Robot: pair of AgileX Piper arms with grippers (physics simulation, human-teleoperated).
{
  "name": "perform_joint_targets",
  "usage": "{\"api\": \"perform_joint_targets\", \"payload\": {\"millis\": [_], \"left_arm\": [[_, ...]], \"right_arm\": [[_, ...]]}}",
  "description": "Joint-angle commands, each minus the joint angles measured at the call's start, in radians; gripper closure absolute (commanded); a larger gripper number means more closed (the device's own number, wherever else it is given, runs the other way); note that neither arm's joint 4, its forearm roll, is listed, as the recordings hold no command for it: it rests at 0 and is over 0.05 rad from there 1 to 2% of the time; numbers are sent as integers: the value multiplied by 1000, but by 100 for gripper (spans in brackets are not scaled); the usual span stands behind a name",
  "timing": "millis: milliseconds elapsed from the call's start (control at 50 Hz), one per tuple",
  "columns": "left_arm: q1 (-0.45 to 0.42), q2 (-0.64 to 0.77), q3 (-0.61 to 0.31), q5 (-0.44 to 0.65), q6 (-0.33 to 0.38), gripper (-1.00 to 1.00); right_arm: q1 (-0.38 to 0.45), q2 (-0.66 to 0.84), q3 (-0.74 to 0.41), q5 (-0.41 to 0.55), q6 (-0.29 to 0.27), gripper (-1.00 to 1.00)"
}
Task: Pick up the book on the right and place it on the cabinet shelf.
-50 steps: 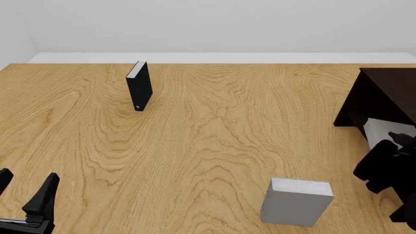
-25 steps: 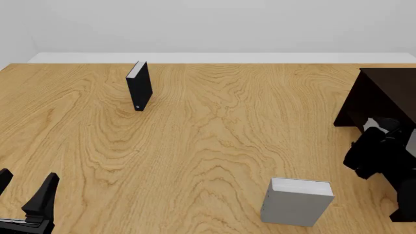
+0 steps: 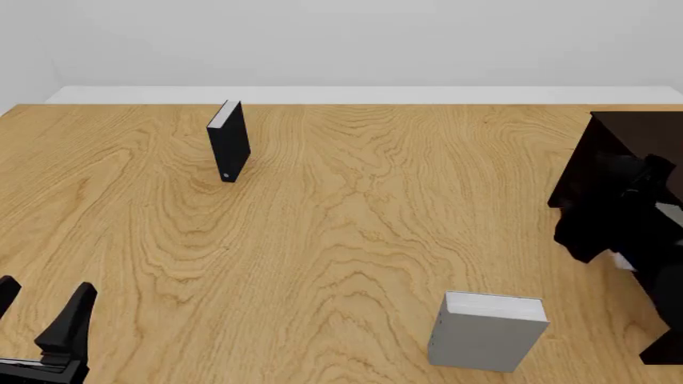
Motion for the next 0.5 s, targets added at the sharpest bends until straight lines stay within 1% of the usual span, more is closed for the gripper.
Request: {"api": "perform_joint_targets", "payload": {"millis": [20,80,100,160,180,200,220,240,260,300,320,360,380,400,500], "left_arm": [[-3,0,0,-6,0,-100],[-4,0,0,-6,-1,-100],[-2,0,0,-9,-3,-100],[0,0,0,-10,0,-100],[-1,0,0,-10,2,-100],[-2,0,0,-10,2,-100],[-1,0,0,-11,1,-100],[-4,0,0,-12,4,-100],[-3,0,0,-12,3,-100],[-6,0,0,-17,4,-100],[-7,0,0,-17,5,-100],[-7,0,0,-18,5,-100],[-9,0,0,-18,5,-100],[-9,0,0,-18,5,-100],[-10,0,-1,-19,6,-100]], "right_arm": [[58,-106,-72,126,53,-100],[72,-137,-97,166,81,-100],[75,-142,-97,173,78,-100],[95,-171,-127,218,118,-100],[94,-183,-145,243,143,-100],[100,-187,-146,248,142,-100],[106,-192,-154,259,158,-100],[111,-203,-169,281,187,-100],[114,-205,-170,283,188,-100],[119,-222,-192,316,230,-100],[122,-228,-190,314,229,-100],[127,-245,-217,347,281,-100],[136,-250,-221,355,290,-100],[137,-257,-232,374,314,-100],[146,-296,-247,405,366,-100]]}}
